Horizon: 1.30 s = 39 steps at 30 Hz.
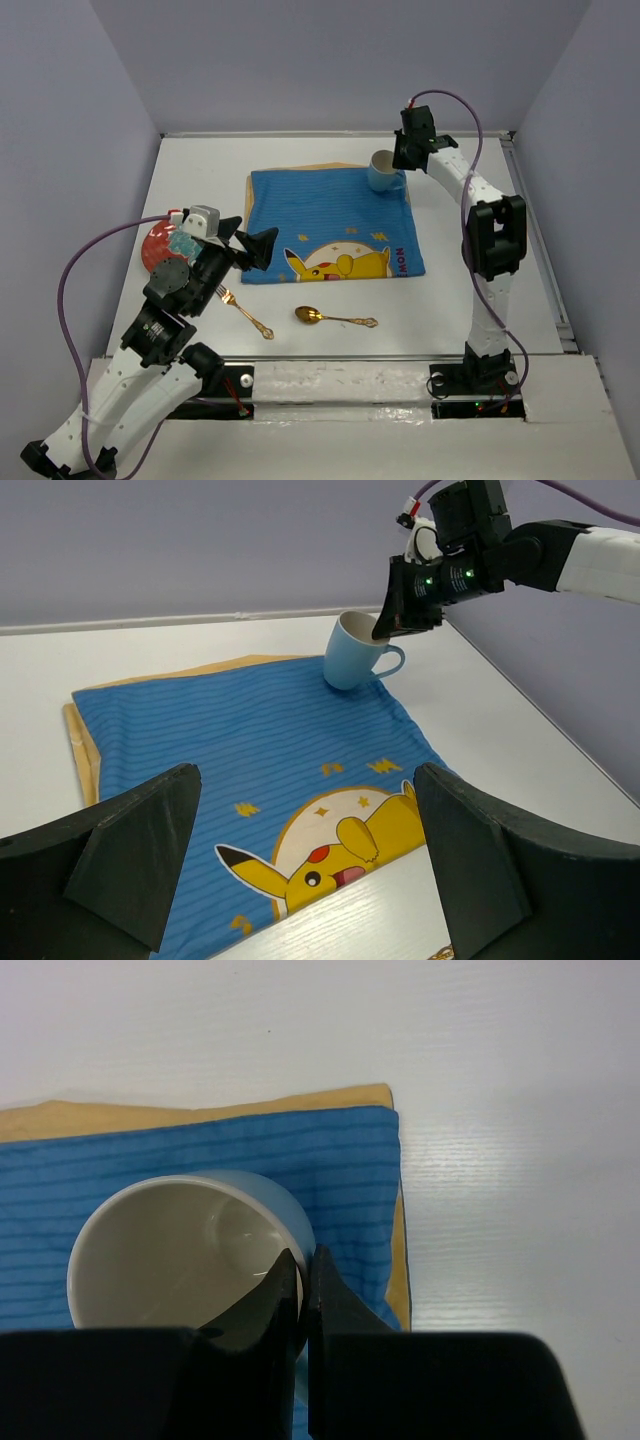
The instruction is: Set the dinner table for one person
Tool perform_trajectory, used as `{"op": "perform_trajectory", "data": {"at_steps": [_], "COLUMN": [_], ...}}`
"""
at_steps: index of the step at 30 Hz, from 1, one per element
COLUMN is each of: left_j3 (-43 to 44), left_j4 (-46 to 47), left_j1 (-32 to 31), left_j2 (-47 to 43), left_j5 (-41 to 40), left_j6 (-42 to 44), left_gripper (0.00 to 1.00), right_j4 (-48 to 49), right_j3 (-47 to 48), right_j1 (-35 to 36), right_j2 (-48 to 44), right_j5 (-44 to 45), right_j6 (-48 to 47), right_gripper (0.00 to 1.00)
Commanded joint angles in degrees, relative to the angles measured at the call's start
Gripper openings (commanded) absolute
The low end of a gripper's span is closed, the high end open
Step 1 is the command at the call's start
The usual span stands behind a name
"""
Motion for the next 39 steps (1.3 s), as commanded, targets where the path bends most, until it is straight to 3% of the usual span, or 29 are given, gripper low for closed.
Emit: {"op": "perform_trajectory", "data": {"at_steps": [1,14,16,17,19,20,24,29,32,36,39], "left_j3": [0.13,0.13,0.13,0.22,0.13,0.13,0.22,0.22,0.31,0.48,0.48], "left_j4": [2.1,1.92,1.92,1.92,1.92,1.92,1.92,1.92,1.92,2.54,3.5], "left_j1": [0.44,0.61,0.53,0.61,0.61,0.7,1.05,1.58,2.1,3.16,4.39], "left_j2": [0.42,0.16,0.16,0.25,0.25,0.16,0.25,0.16,-0.19,-1.25,-2.65], "left_j5": [-0.13,-0.57,-0.66,-0.66,-0.66,-0.75,-0.66,-1.1,-2.06,-4.17,-7.15], "left_j6": [0.83,0.83,0.75,0.75,0.83,0.83,0.75,0.75,0.48,-0.66,-2.5], "left_gripper": [0.99,0.99,0.99,0.99,0.99,0.99,0.99,0.99,0.99,0.99,0.99], "right_j4": [3.13,2.16,1.9,1.81,1.63,1.63,1.54,1.98,5.31,13.57,26.37], "right_j3": [5.13,5.92,6.36,6.71,6.89,7.07,7.42,4.97,-0.65,-11.1,-17.8], "right_j1": [0.4,0.4,0.4,0.4,0.4,0.4,0.4,1.7,4.34,12.49,20.92], "right_j2": [-0.09,4.3,4.65,4.65,4.48,4.13,2.02,-4.74,-11.33,-17.75,-18.03], "right_j5": [1.66,3.42,3.68,4.03,4.29,4.64,4.39,0.0,-1.32,-7.56,-13.1], "right_j6": [-0.54,-0.28,0.07,0.16,0.33,0.42,-0.19,0.16,0.77,6.21,12.71], "right_gripper": [0.0,0.0,0.08,0.19,0.31,0.44,0.65,0.76,0.77,0.76,0.71]}}
